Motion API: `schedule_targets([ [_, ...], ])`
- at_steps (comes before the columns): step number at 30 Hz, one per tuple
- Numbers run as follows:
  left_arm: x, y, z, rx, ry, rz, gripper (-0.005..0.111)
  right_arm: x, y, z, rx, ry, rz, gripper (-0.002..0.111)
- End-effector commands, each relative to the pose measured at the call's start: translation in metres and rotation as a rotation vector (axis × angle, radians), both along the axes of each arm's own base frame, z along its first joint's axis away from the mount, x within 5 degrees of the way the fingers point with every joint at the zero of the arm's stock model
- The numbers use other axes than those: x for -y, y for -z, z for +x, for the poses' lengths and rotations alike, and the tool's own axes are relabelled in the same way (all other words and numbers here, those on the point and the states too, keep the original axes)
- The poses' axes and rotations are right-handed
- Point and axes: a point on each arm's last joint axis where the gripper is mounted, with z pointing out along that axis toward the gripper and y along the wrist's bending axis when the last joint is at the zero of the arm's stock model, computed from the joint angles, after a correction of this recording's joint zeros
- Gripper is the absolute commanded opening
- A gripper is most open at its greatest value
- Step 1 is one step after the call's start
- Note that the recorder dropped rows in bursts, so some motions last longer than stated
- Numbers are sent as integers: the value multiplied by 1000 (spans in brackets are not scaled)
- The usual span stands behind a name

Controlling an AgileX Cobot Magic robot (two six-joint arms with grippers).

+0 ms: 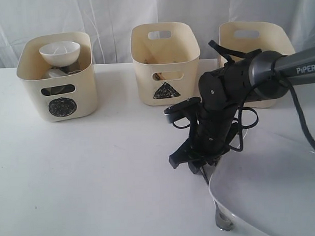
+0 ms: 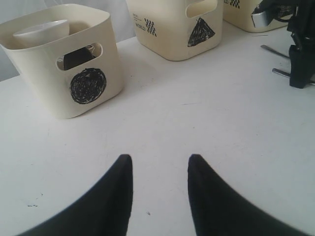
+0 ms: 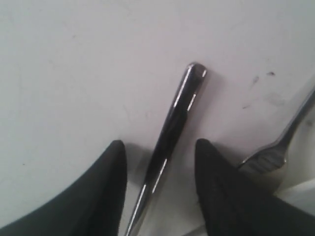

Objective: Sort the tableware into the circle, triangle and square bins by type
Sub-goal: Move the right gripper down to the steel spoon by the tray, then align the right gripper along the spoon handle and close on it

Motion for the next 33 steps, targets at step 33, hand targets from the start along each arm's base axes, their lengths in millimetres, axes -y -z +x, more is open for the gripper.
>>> schedule_targets([
  [33, 0, 1, 0, -4, 0, -12, 43, -31, -31, 10, 216, 128, 313, 0],
])
